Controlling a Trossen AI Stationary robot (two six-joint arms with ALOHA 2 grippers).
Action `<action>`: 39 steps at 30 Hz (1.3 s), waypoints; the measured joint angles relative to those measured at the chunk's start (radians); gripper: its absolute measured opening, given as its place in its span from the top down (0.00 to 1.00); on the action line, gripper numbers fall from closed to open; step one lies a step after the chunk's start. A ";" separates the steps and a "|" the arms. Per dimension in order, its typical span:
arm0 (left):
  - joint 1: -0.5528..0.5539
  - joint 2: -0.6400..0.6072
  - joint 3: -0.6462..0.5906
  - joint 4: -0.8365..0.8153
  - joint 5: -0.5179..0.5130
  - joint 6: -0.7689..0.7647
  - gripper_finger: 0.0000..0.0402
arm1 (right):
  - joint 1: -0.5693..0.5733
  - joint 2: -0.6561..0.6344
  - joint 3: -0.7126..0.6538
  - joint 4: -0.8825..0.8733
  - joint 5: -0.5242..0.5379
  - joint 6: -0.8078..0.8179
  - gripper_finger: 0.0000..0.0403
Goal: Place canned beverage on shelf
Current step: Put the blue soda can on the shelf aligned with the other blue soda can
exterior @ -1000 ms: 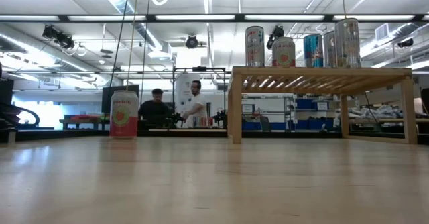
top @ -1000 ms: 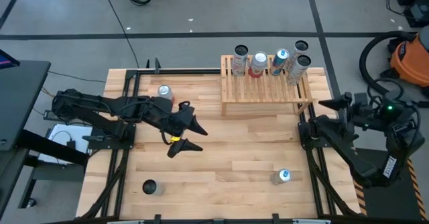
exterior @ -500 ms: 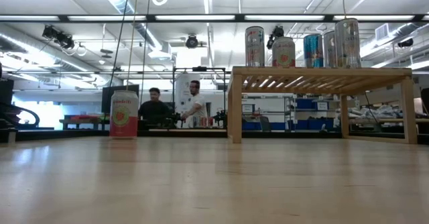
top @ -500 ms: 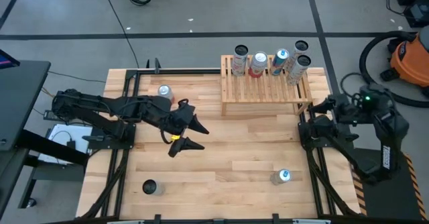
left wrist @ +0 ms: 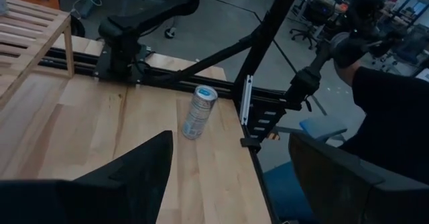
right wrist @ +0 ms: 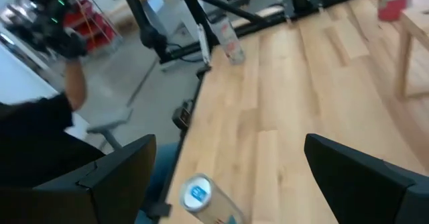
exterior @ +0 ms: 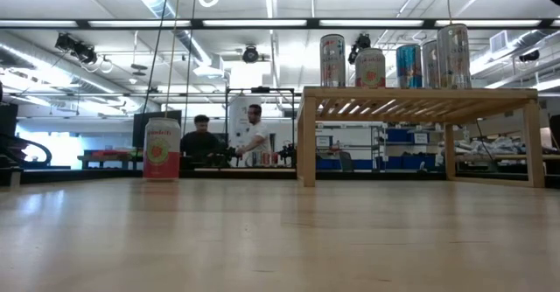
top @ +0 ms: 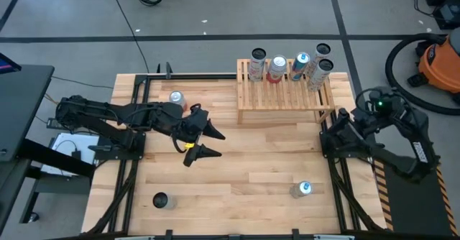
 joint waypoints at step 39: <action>0.005 0.000 0.000 0.046 -0.088 0.005 0.25 | 0.212 0.000 -0.160 0.186 0.159 -0.045 0.03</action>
